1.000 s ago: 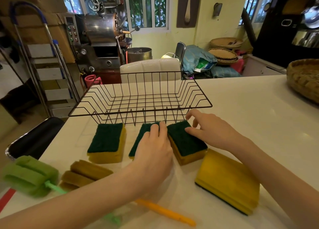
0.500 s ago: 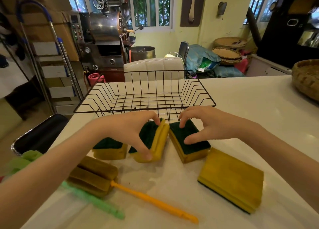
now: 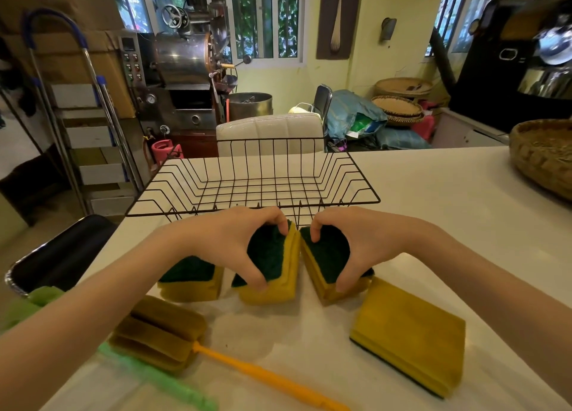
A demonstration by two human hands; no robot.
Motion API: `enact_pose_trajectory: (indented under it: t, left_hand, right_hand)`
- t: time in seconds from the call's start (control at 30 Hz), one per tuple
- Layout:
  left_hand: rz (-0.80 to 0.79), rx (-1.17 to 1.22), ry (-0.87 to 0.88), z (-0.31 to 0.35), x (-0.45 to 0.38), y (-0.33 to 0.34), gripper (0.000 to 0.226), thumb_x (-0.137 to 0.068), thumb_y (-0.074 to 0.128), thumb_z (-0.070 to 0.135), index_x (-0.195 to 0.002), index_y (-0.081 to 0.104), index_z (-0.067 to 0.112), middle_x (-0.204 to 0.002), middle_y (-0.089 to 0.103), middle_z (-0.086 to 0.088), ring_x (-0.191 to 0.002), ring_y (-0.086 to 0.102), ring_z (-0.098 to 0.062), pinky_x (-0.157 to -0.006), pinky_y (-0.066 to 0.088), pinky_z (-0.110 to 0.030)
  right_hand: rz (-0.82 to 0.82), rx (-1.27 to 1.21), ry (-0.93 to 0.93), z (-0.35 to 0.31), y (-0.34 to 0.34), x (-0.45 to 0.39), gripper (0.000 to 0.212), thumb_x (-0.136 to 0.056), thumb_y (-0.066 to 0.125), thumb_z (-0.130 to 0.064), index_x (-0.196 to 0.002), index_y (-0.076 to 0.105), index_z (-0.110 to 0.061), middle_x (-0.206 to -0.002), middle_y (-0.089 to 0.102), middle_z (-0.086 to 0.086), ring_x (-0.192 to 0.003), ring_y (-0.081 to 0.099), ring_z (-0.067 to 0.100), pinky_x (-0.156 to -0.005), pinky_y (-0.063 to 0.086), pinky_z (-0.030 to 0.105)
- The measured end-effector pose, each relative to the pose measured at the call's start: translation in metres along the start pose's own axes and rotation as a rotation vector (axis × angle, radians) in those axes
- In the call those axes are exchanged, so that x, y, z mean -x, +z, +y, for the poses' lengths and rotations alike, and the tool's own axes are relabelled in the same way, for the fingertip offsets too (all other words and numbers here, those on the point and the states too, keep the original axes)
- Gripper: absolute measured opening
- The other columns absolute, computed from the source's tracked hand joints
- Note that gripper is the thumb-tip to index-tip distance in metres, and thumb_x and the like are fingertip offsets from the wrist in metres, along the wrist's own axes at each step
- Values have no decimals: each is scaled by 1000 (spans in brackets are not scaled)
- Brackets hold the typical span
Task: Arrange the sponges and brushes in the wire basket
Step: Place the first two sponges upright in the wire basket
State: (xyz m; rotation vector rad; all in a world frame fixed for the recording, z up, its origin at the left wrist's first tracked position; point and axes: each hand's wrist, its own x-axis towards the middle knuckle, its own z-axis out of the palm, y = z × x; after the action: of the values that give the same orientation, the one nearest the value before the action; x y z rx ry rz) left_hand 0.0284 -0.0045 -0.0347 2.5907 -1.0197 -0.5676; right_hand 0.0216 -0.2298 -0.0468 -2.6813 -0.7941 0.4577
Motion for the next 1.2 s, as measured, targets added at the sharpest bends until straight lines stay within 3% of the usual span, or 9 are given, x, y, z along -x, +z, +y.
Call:
enact_pose_trajectory:
  t: [0.13,0.23,0.37,0.53,0.73,0.87,0.93,1.07,1.2]
  left_hand:
    - [76,33,59,9,10,-17,64,-53,73,47,-106,36,47,-117,49,14,-108,48,-6,-91,50,-35]
    - [118,106,113,11,14,-38,65,-50,71,51,-107,40,48,-119,47,23,-112,45,4,-92,46,-19]
    - [185,241,181,6,10,-68,65,-50,78,40,-106,46,49,-115,50,30,-109,44,14,-82,42,-3]
    - [313,378,223,-8,-17,-93,67,-50,84,31,-106,48,41,-118,52,18,-109,50,8,-81,46,-8]
    - [378,317,150,-35,-64,-101,69,-57,81,19,-113,42,31,-120,46,13,-114,44,-2,-88,38,-8]
    - [316,186,49,-58,-97,-95,71,-60,80,19,-117,38,26,-125,46,-1,-118,44,-18,-98,45,-35]
    - [277,120,-2,-67,-111,-88,71,-60,80,21,-116,37,26,-123,45,-2,-114,46,-21,-93,48,-40]
    - [214,37,-55,-85,-134,-75,71,-62,78,23,-118,35,24,-116,43,0,-103,46,-18,-75,49,-25]
    - [193,-26,-98,-97,-153,-71,71,-65,75,19,-123,34,20,-112,43,-1,-97,42,-15,-64,42,-16]
  right_hand:
    - [69,-44,-62,-3,-15,13,58,-53,82,-42,-99,45,-42,-103,43,-20,-99,45,9,-79,50,26]
    - [104,-96,-80,-4,-31,20,60,-49,79,-50,-97,43,-47,-109,44,-23,-105,46,6,-85,51,28]
    - [227,-240,-83,5,-55,21,60,-45,79,-51,-97,48,-48,-108,47,-30,-104,45,-8,-77,47,15]
    - [402,-438,-114,26,-71,2,61,-38,81,-56,-91,53,-45,-109,53,-21,-106,52,-1,-71,52,14]
    - [517,-536,-71,58,-77,-36,63,-38,82,-51,-92,53,-39,-117,53,-10,-114,50,10,-75,55,23]
    - [490,-538,-46,75,-77,-59,64,-38,81,-51,-93,52,-36,-118,52,-11,-114,49,13,-78,54,26]
    - [472,-521,-33,81,-76,-70,61,-39,81,-50,-91,51,-39,-116,50,-14,-112,48,12,-76,52,22]
    - [482,-420,-10,92,-73,-90,60,-42,81,-49,-92,48,-41,-115,51,-4,-109,50,16,-84,53,34]
    - [454,-219,-15,99,-72,-110,60,-51,79,-46,-98,43,-42,-109,48,-6,-99,48,12,-70,49,21]
